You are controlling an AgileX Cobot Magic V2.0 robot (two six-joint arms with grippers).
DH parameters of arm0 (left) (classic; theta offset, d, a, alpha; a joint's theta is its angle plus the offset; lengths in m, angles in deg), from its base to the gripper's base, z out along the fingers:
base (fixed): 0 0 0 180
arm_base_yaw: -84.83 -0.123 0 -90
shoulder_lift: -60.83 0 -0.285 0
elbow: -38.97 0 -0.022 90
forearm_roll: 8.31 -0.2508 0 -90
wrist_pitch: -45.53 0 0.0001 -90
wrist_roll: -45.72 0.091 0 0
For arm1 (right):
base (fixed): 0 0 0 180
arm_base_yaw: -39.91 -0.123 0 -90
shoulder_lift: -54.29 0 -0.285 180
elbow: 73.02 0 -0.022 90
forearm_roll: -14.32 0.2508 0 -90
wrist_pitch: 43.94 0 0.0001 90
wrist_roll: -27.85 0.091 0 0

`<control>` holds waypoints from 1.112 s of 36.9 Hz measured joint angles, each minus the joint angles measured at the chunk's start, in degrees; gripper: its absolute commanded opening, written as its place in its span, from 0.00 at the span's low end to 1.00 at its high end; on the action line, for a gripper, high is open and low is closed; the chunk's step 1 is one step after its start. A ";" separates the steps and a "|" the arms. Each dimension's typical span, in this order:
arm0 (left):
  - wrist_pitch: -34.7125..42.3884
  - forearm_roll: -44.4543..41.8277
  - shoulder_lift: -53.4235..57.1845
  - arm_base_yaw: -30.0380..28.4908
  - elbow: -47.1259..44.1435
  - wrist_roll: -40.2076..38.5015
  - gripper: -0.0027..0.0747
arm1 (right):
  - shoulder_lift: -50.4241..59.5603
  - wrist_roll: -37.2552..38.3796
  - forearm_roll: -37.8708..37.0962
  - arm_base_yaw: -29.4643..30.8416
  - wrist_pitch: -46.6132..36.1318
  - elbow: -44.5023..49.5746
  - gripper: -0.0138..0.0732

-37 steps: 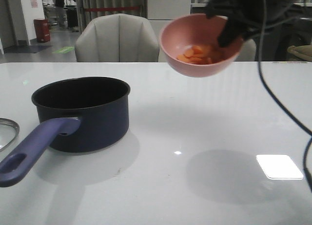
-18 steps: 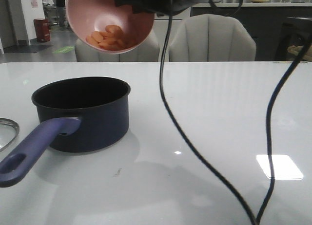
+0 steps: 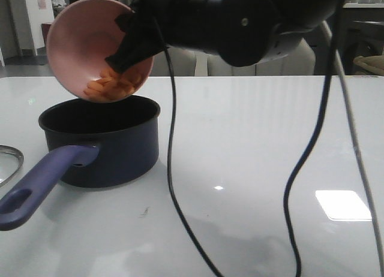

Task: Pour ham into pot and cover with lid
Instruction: 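Lift the pink bowl over the saucepan and tip the ham in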

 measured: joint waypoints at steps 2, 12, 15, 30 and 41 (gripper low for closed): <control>0.00 0.00 0.00 0.00 0.00 0.00 0.75 | -0.85 -4.26 1.80 -1.01 -1.31 -0.78 0.32; 0.00 0.00 0.00 0.00 0.00 0.00 0.75 | -7.02 -25.47 7.69 -5.02 -14.35 -2.16 0.32; 0.00 0.00 0.00 0.00 0.00 0.00 0.75 | -8.34 -28.86 7.81 -5.29 -16.88 -2.16 0.32; 0.00 0.00 0.00 0.00 0.00 0.00 0.75 | -7.51 -19.06 16.62 -5.52 -16.82 -2.50 0.32; 0.00 0.00 0.00 0.00 0.00 0.00 0.75 | 9.61 -3.61 38.10 -2.86 15.47 -2.50 0.32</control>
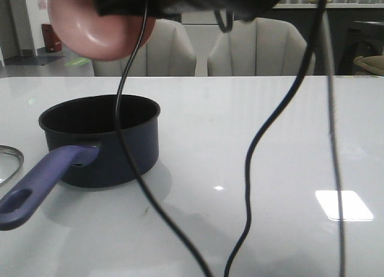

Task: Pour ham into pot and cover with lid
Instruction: 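Lift the pink bowl over the saucepan and tip the ham in, then carry the empty bowl back and lower it onto the table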

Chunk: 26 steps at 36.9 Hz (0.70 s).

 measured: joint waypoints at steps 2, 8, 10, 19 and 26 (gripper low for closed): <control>0.00 0.00 0.00 0.00 0.00 0.00 0.75 | 3.15 0.00 2.39 1.96 6.34 0.00 0.32; 0.00 0.00 0.00 0.00 0.00 0.00 0.75 | 8.60 -0.92 4.79 8.90 23.40 0.00 0.32; 0.00 0.00 0.00 0.00 0.00 0.00 0.75 | 9.85 -0.92 4.93 12.22 29.84 0.00 0.32; 0.00 0.00 0.00 0.00 0.00 0.00 0.75 | 10.73 3.52 0.65 28.23 54.35 1.20 0.32; 0.00 0.00 0.00 0.00 0.00 0.00 0.75 | 10.62 22.13 -19.14 35.53 61.79 3.80 0.32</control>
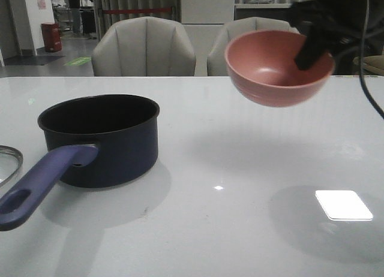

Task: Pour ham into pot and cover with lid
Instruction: 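Carry the empty bowl back and lower it onto the table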

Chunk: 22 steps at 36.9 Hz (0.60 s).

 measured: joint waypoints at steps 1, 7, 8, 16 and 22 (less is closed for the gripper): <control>-0.04 0.00 0.00 0.00 0.00 0.00 0.75 | -0.25 2.87 -2.08 0.87 1.63 0.00 0.32; -0.04 0.00 0.00 0.00 0.00 0.00 0.75 | -3.76 7.94 -5.14 4.72 7.18 0.00 0.32; -0.04 0.00 0.00 0.00 0.00 0.00 0.75 | -4.28 8.11 -5.27 5.10 7.54 0.00 0.32; -0.04 0.00 0.00 0.00 0.00 0.00 0.75 | -7.93 8.67 -5.55 5.70 8.37 0.00 0.32; -0.04 0.00 0.00 0.00 0.00 0.00 0.75 | -10.42 8.80 -5.03 5.70 8.00 0.00 0.41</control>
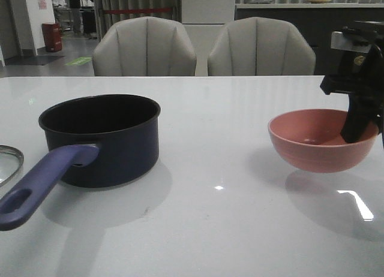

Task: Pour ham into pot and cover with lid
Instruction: 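Carry the empty bowl back and lower it onto the table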

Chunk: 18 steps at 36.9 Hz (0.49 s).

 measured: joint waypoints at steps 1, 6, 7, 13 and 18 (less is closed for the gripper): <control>0.00 0.00 0.00 0.00 0.00 0.00 0.75 | -0.39 0.00 0.00 0.00 -0.15 0.00 0.44; 0.00 0.00 0.00 0.00 0.00 0.00 0.75 | -1.53 0.00 0.26 0.00 -1.04 0.00 0.61; 0.00 0.00 0.00 0.00 0.00 0.00 0.75 | -1.66 0.00 0.26 0.00 -1.20 0.00 0.64; 0.00 0.00 0.00 0.00 0.00 0.00 0.75 | -1.79 -1.61 0.35 0.00 -1.44 -1.04 0.67; 0.00 0.00 0.00 0.00 0.00 0.00 0.75 | 1.23 -4.73 0.35 0.00 -1.19 -1.28 0.67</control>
